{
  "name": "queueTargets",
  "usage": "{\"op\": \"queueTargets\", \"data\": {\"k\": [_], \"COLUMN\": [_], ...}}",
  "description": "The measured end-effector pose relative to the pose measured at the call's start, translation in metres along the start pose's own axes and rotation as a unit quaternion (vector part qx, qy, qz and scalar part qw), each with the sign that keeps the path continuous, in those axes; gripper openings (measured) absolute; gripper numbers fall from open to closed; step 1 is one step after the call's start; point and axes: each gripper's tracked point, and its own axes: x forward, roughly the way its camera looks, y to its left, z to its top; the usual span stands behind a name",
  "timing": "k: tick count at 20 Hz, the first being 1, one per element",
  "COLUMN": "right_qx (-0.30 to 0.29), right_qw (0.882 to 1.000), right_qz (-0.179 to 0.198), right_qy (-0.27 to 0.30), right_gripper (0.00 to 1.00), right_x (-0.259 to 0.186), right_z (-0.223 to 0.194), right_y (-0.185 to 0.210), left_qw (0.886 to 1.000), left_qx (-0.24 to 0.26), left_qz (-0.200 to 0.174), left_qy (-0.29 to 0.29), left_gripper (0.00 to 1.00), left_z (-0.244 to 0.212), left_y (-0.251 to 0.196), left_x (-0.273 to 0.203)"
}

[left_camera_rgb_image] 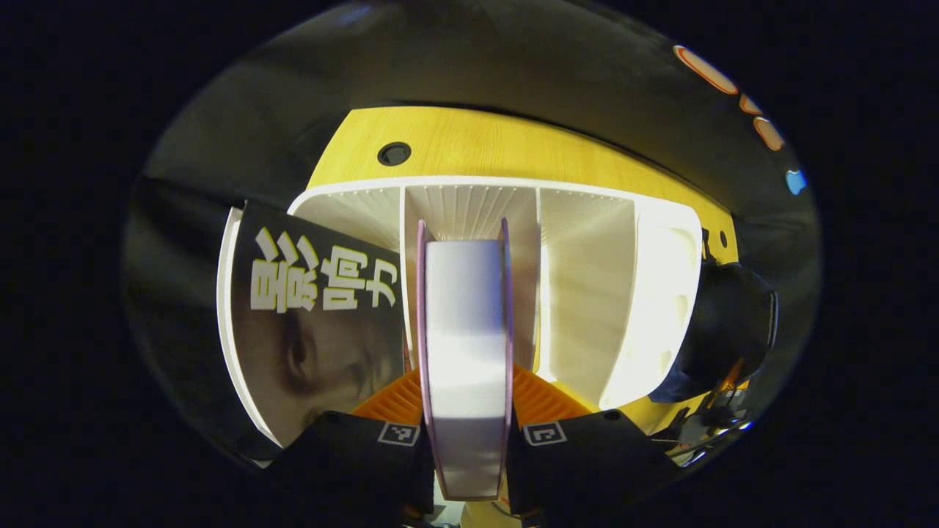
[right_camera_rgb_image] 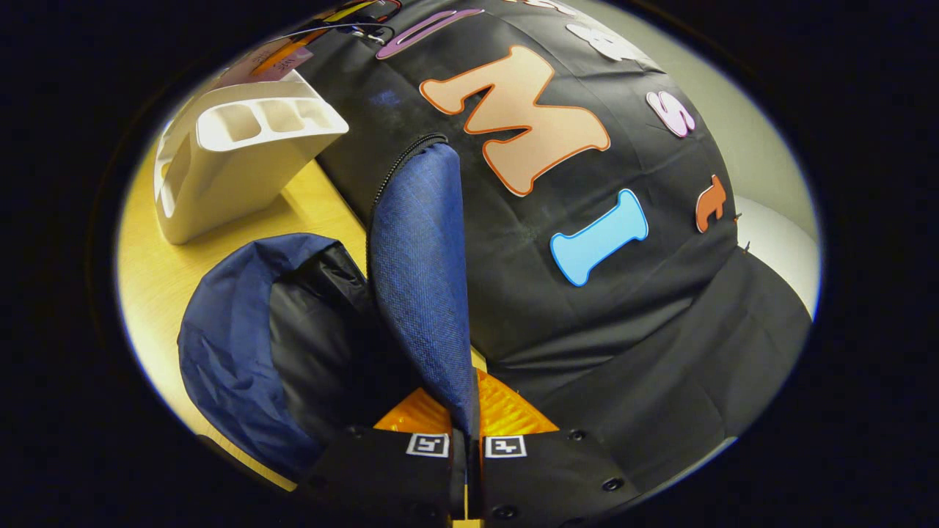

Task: Open the schoolbag, grab two books from the bookshelf and put them into the schoolbag.

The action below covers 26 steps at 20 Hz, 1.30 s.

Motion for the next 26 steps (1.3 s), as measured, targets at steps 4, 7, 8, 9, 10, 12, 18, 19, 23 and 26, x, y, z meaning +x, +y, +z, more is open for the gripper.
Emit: {"op": "queueTargets", "data": {"k": [4, 7, 8, 9, 10, 12, 18, 19, 23, 26], "right_qx": [0.005, 0.01, 0.012, 0.013, 0.014, 0.018, 0.034, 0.037, 0.051, 0.066], "right_qw": [1.0, 1.0, 1.0, 1.0, 1.0, 1.0, 0.999, 0.999, 0.998, 0.997], "right_qz": [0.002, 0.005, 0.006, 0.007, 0.009, 0.012, 0.015, 0.016, 0.021, 0.024], "right_qy": [-0.002, -0.005, -0.006, -0.007, -0.008, -0.01, -0.012, -0.012, -0.011, -0.011], "right_gripper": [0.04, 0.04, 0.04, 0.04, 0.04, 0.04, 0.04, 0.04, 0.04, 0.04], "right_x": [-0.004, -0.005, -0.004, -0.005, -0.005, -0.005, -0.004, -0.004, -0.003, -0.003], "right_z": [-0.003, -0.005, -0.005, -0.006, -0.008, -0.009, -0.013, -0.013, -0.017, -0.018], "right_y": [-0.002, -0.005, -0.006, -0.006, -0.006, -0.007, -0.013, -0.014, -0.018, -0.019], "left_qw": [1.0, 1.0, 0.999, 0.999, 0.999, 0.998, 0.994, 0.993, 0.988, 0.983], "left_qx": [-0.015, -0.024, -0.031, -0.038, -0.047, -0.058, -0.077, -0.079, -0.084, -0.083], "left_qz": [-0.009, -0.012, -0.014, -0.016, -0.017, -0.021, -0.046, -0.051, -0.072, -0.105], "left_qy": [-0.006, -0.013, -0.012, -0.012, -0.014, -0.02, -0.068, -0.076, -0.105, -0.123], "left_gripper": [0.36, 0.34, 0.36, 0.36, 0.36, 0.36, 0.36, 0.36, 0.36, 0.34], "left_z": [-0.004, -0.011, -0.015, -0.018, -0.021, -0.027, -0.039, -0.043, -0.056, -0.066], "left_y": [-0.003, -0.005, -0.004, -0.003, -0.003, -0.001, -0.007, -0.009, -0.025, -0.049], "left_x": [-0.016, -0.036, -0.042, -0.05, -0.058, -0.075, -0.137, -0.147, -0.178, -0.188]}}
